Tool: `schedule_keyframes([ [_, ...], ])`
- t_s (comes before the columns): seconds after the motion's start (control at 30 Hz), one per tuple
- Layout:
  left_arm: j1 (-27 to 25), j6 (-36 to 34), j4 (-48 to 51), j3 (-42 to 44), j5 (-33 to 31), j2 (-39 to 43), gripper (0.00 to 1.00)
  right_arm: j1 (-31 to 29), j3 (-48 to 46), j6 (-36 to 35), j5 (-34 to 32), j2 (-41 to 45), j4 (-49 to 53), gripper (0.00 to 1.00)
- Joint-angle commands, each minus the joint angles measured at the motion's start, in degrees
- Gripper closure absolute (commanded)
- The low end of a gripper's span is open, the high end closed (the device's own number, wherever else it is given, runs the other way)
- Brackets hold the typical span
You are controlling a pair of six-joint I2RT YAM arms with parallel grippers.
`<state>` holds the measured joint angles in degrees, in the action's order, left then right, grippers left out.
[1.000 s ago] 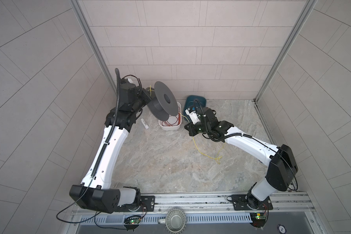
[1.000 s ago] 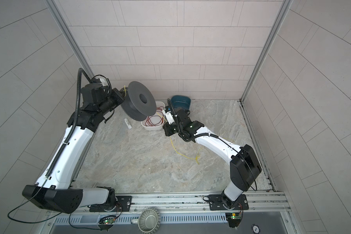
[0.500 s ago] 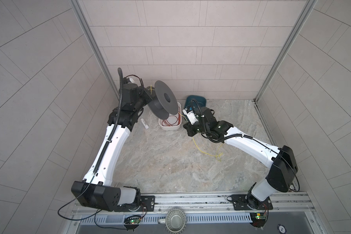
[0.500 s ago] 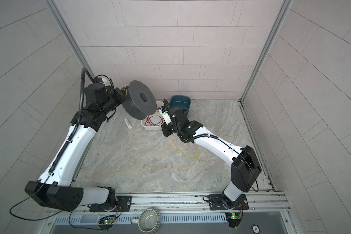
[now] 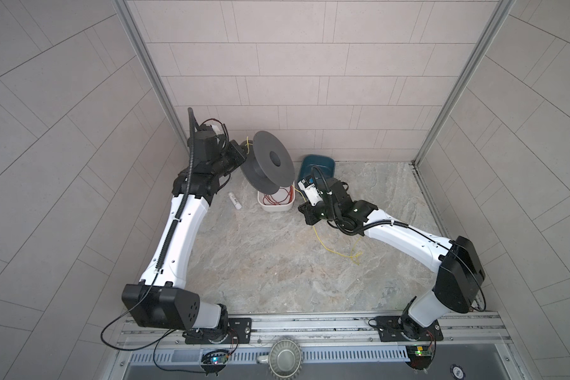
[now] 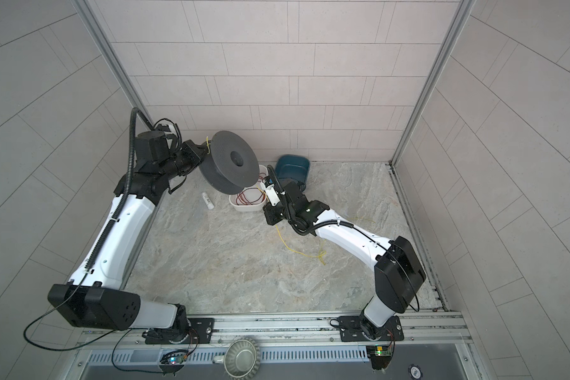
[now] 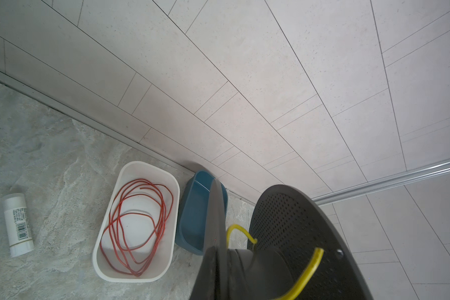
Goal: Wrap the cables
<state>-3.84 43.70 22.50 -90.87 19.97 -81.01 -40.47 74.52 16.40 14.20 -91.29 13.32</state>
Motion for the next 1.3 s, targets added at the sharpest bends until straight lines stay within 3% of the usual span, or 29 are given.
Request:
schedule_keyframes([
  [0.0, 0.8, 2.2, -5.2, -2.4, 1.1, 1.5, 1.0, -0.1, -0.5, 1.1, 3.5, -0.7, -1.1, 1.0],
  [0.13, 1.2, 4.2, -7.8, -1.1, 0.6, 1.7, 1.0, -0.4, -0.1, 3.2, 9.2, -1.2, -2.3, 1.0],
  [0.27, 1.2, 4.8, -8.9, -0.5, 0.5, 1.6, 1.0, -1.4, -1.1, 3.8, 10.2, 0.1, -4.1, 0.97],
  [0.63, 1.1, 5.1, -11.9, 2.1, -2.5, 3.3, 1.0, -2.4, -3.3, 9.6, 20.6, 0.1, -14.8, 0.91],
  [0.77, 1.2, 4.8, -12.0, 2.4, -2.6, 3.8, 1.0, -2.3, -3.5, 10.2, 22.0, -0.9, -16.2, 0.87],
  [0.87, 1.1, 4.3, -12.0, 2.5, -3.9, 4.5, 1.0, -2.4, -4.8, 11.0, 21.9, -0.8, -17.5, 0.75],
  [1.03, 1.2, 4.5, -12.5, 2.4, -5.9, 4.2, 1.0, -2.3, -6.3, 10.3, 19.8, 0.3, -16.9, 0.74],
  [1.13, 1.1, 4.8, -13.2, 2.1, -6.9, 3.8, 1.0, -2.3, -5.5, 8.8, 18.7, 0.4, -14.1, 0.81],
  [1.27, 1.2, 4.1, -13.4, 1.1, -8.9, 3.5, 1.0, -2.2, -5.4, 8.2, 18.8, 0.7, -13.5, 0.77],
])
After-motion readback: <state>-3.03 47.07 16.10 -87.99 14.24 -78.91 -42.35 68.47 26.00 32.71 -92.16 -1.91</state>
